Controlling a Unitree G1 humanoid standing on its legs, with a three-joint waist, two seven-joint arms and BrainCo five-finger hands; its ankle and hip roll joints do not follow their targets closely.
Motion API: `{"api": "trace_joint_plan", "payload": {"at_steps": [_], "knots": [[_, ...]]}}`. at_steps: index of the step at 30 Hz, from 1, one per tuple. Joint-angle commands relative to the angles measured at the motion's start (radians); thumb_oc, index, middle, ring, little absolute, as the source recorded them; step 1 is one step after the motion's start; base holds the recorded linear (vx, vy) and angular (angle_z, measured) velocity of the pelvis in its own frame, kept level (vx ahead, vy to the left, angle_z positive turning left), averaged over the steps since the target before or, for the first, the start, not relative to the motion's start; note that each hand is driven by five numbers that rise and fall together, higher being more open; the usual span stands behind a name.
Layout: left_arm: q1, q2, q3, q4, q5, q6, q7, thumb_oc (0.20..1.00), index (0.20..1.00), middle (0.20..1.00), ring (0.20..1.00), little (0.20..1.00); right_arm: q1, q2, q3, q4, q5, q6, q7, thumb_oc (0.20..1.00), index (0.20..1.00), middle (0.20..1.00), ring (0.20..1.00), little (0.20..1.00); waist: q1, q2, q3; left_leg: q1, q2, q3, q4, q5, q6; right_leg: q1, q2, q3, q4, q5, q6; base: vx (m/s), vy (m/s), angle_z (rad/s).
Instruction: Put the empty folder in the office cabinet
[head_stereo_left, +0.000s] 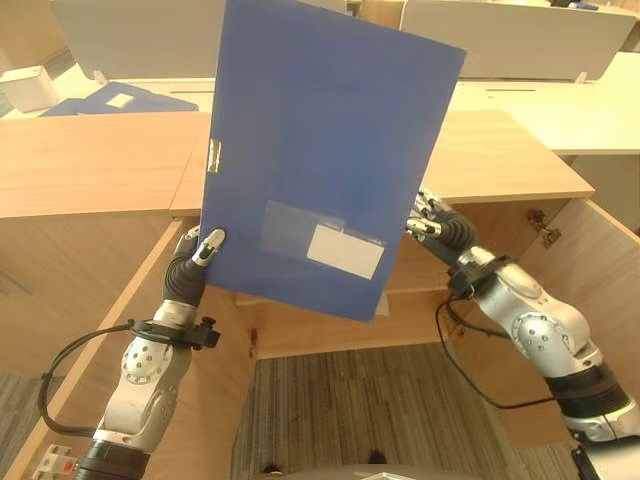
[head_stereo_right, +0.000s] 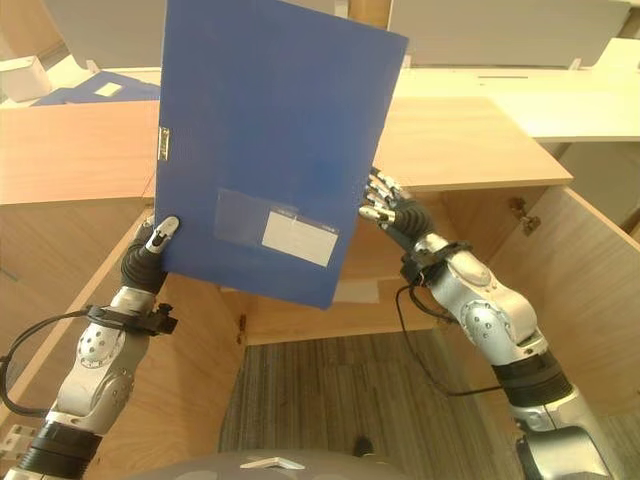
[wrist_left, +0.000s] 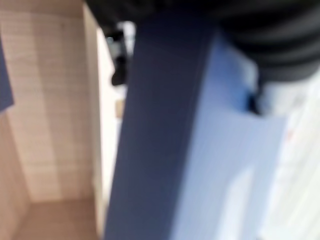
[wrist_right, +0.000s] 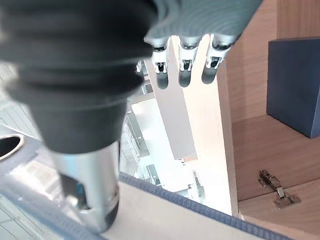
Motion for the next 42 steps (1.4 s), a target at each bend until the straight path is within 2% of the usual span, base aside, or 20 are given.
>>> {"api": "trace_joint_plan", "payload": {"at_steps": [1,10,12,22,26,32,37,42], "knots": [[-0.115,0.065,-0.024,-0.017,0.035,-0.059,-0.001,0.200,0.200,0.200,0.200,0.200,-0.061,0.005,-0.020,-0.063,0.033,-0.011,0.001,1.000,1.000,1.000,1.000,1.000,0.011,-0.024,-0.023,0.023,-0.001,-0.077,-0.009,-0.034,0.026,0.027,-0.032,0.017,-0.002,-0.010,0.054,0.00,0.000,0.00],[-0.078,0.082,0.021,0.015,0.073,-0.070,0.047,0.200,0.200,0.200,0.200,0.200,0.017,-0.040,-0.081,-0.073,0.022,0.002,0.069,1.000,1.000,1.000,1.000,1.000,-0.001,-0.026,-0.020,0.023,-0.001,-0.072,-0.009,-0.034,0.026,0.023,-0.032,0.024,-0.002,-0.007,0.055,0.00,0.000,0.00],[-0.065,0.082,0.028,0.053,0.082,-0.089,0.054,0.200,0.200,0.200,0.200,0.200,0.035,-0.047,-0.084,-0.085,0.021,0.004,0.118,1.000,1.000,1.000,1.000,1.000,-0.005,-0.026,-0.019,0.024,0.000,-0.069,-0.009,-0.033,0.026,0.022,-0.031,0.028,-0.002,-0.006,0.055,-0.03,0.004,-0.04],[-0.078,0.069,-0.006,0.094,0.100,-0.096,0.052,0.200,0.200,0.200,0.200,0.200,-0.001,-0.039,-0.054,-0.087,0.061,0.013,0.101,1.000,1.000,1.000,1.000,1.000,-0.002,-0.027,-0.020,0.024,0.000,-0.072,-0.009,-0.035,0.025,0.023,-0.030,0.026,-0.002,-0.008,0.055,0.00,0.001,0.00],[-0.091,0.055,-0.051,0.099,0.105,-0.102,0.041,0.200,0.200,0.200,0.200,0.200,-0.040,-0.005,-0.002,-0.073,0.105,0.030,0.070,1.000,1.000,1.000,1.000,1.000,0.003,-0.023,-0.019,0.026,0.001,-0.072,-0.009,-0.035,0.024,0.024,-0.028,0.026,-0.002,-0.011,0.053,0.00,0.000,0.00],[-0.133,0.030,-0.121,0.095,0.103,-0.111,0.079,0.200,0.200,0.200,0.200,0.200,-0.097,0.086,0.110,-0.016,0.147,0.053,-0.018,1.000,1.000,1.000,1.000,1.000,0.013,-0.015,-0.018,0.027,0.001,-0.077,-0.009,-0.032,0.024,0.027,-0.026,0.024,-0.002,-0.012,0.048,0.00,0.000,0.00],[-0.165,0.006,-0.172,0.087,0.128,-0.093,0.113,0.200,0.200,0.200,0.200,0.200,-0.129,0.172,0.175,0.071,0.147,0.025,-0.086,1.000,1.000,1.000,1.000,1.000,0.027,-0.012,-0.016,0.027,0.000,-0.082,-0.009,-0.031,0.025,0.032,-0.028,0.012,-0.002,-0.014,0.045,0.00,0.000,0.01],[-0.182,-0.005,-0.213,0.104,0.132,-0.056,0.110,0.200,0.200,0.200,0.200,0.200,-0.163,0.231,0.209,0.129,0.062,-0.025,-0.135,1.000,1.000,1.000,1.000,1.000,0.038,-0.009,-0.013,0.024,-0.001,-0.086,-0.009,-0.030,0.025,0.033,-0.030,0.003,-0.002,-0.015,0.043,0.01,-0.006,0.08]]}}
